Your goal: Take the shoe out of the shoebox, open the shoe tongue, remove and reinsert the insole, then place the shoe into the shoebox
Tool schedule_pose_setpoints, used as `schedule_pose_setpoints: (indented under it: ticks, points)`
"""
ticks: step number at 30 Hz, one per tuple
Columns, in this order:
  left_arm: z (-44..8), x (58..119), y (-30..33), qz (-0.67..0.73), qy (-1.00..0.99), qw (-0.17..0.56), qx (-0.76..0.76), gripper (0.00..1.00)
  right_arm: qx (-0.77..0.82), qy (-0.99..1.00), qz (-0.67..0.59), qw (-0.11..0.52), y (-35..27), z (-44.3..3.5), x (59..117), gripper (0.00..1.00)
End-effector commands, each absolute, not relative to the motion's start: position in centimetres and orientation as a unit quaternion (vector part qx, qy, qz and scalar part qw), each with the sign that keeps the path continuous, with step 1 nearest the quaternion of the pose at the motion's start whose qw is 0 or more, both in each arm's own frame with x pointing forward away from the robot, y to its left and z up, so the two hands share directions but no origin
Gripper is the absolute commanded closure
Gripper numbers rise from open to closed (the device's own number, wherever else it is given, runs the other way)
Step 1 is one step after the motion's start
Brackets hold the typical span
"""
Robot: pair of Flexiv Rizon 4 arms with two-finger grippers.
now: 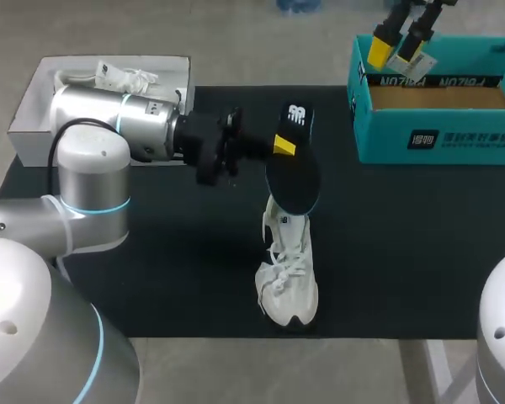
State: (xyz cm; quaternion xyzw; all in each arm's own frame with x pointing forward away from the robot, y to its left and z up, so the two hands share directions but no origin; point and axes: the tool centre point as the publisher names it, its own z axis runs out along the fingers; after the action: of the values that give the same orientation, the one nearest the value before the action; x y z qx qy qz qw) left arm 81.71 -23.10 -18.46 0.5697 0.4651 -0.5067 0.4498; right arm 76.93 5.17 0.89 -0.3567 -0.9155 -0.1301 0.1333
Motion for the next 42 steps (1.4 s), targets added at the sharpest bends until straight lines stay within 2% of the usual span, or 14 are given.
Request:
schedule_pose_setpoints:
  ticks: [1, 15, 17, 37, 42]
  points:
    - [-18.2, 81.8, -23.7, -0.510, 0.463, 0.450, 0.568, 1.00, -0.357, -0.928, -0.090, 0.055, 6.1, 2.1, 77.7, 0.00]
    - [-18.1, 81.9, -23.7, -0.512, 0.465, 0.450, 0.565, 1.00, -0.344, -0.932, -0.108, 0.033, 6.8, 2.9, 79.0, 0.00]
    - [-18.3, 81.9, -23.8, -0.510, 0.470, 0.441, 0.569, 1.00, -0.341, -0.935, -0.096, 0.014, 7.4, 3.1, 79.0, 0.00]
    - [-18.4, 81.5, -24.0, -0.493, 0.464, 0.453, 0.580, 1.00, -0.341, -0.935, -0.096, 0.014, 7.4, 3.1, 79.0, 0.00]
    - [-16.8, 83.1, -24.4, -0.596, 0.563, 0.251, 0.514, 1.00, -0.341, -0.935, -0.096, 0.014, 7.4, 3.1, 79.0, 0.00]
